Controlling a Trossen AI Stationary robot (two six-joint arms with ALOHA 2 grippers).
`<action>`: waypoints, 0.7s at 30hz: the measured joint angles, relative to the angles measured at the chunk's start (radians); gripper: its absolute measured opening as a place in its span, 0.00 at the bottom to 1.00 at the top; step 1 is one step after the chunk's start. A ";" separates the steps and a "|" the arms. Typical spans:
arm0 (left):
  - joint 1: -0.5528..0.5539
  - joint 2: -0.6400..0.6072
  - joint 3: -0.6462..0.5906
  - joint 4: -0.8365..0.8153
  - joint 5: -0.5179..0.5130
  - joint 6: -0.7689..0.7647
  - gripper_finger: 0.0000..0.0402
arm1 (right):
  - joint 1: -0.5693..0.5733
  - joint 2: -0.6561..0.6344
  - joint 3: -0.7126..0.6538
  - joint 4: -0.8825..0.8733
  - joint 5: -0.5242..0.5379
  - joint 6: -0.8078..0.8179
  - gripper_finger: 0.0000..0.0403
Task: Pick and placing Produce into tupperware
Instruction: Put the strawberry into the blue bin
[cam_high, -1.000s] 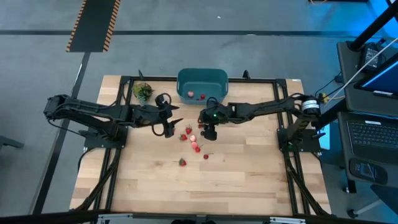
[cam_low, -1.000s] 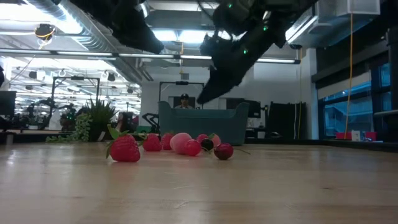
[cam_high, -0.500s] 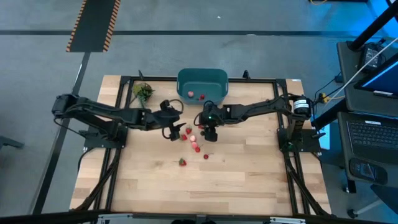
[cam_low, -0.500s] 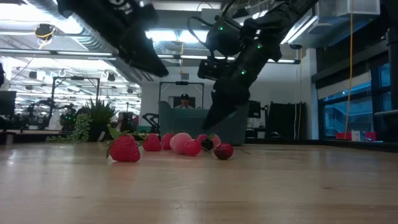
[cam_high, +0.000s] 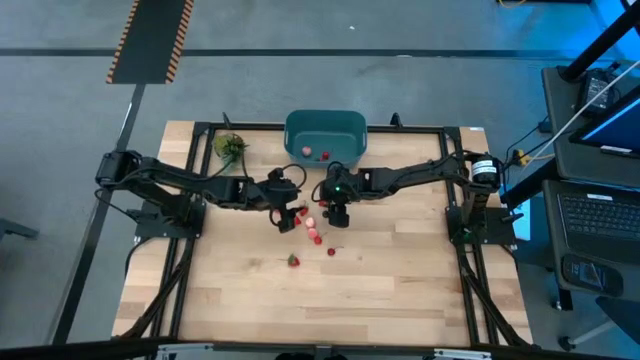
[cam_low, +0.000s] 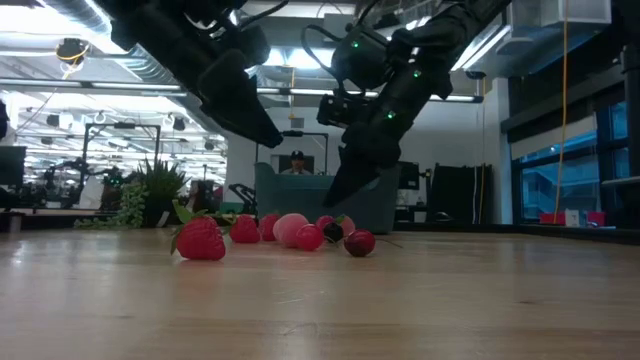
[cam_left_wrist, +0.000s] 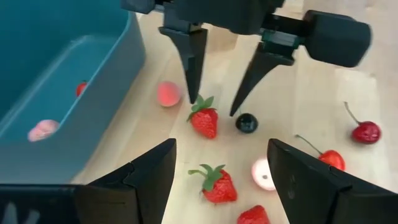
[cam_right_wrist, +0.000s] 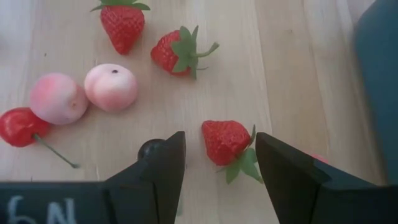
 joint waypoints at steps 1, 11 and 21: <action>0.000 0.000 0.000 0.000 0.005 0.000 0.61 | 0.000 0.000 0.000 0.000 0.000 0.001 0.49; -0.001 0.034 -0.001 -0.013 0.023 -0.022 0.61 | 0.000 0.000 0.000 0.002 0.000 0.004 0.49; -0.001 0.042 -0.001 -0.007 0.023 -0.022 0.61 | 0.000 0.000 0.000 0.000 0.000 0.004 0.49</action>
